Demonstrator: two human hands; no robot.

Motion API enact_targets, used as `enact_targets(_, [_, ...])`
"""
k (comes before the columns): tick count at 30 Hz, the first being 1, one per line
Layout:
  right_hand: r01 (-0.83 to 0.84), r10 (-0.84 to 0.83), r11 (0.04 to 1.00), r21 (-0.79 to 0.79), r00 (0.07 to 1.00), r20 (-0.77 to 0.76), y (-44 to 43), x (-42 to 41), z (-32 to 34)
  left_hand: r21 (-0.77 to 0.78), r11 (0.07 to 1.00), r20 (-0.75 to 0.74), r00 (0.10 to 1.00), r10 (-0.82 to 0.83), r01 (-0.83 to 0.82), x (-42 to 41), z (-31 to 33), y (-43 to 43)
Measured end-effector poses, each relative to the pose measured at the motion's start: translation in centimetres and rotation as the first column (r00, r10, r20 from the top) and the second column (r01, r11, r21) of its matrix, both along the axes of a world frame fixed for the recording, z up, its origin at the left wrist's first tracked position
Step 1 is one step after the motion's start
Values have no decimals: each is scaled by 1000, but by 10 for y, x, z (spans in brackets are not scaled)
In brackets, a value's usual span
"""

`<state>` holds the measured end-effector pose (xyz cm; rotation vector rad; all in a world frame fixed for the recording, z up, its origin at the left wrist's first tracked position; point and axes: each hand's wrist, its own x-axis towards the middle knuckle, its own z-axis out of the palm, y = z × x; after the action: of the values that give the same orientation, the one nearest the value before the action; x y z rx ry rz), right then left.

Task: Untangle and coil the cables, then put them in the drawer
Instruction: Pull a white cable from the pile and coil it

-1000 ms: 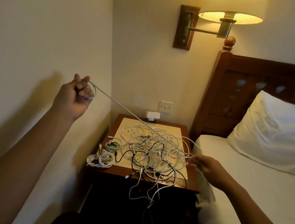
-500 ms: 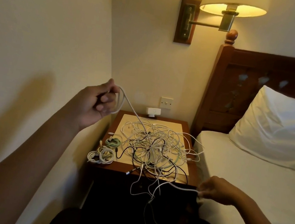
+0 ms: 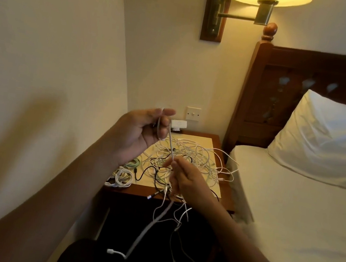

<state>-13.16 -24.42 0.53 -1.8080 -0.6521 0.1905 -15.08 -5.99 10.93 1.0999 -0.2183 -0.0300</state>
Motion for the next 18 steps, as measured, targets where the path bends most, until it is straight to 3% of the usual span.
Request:
enact_targets(3, [-59,70,979,-197,996,47,5,-10,-20,25,982,39,981,187,-189,5,-12,4])
enact_targets(5, [-122,169,933,-338,979,113,9,-23,-17,226,916,138,942,306,-330,10,-20,6])
enact_targets(6, [-128,205,910,-394,966,159,9,-29,-10,378,841,202,921,333,-387,12,-24,8])
enact_targets(8, [-115,237,890,-440,943,232,7,-37,17,634,675,290,925,244,-377,12,-34,9])
enact_targets(11, [-67,203,913,-402,931,304,-4,-36,66,809,579,140,990,-16,-105,4,-51,14])
enact_targets(13, [-12,167,919,-394,918,361,-15,-26,91,764,640,18,989,-150,83,-4,-59,18])
enact_targets(15, [31,133,925,-378,907,400,-24,-10,103,611,753,-62,963,-261,243,-15,-62,19])
enact_targets(18, [83,23,960,-267,928,373,-32,21,93,403,852,-86,941,-327,333,-30,-56,19])
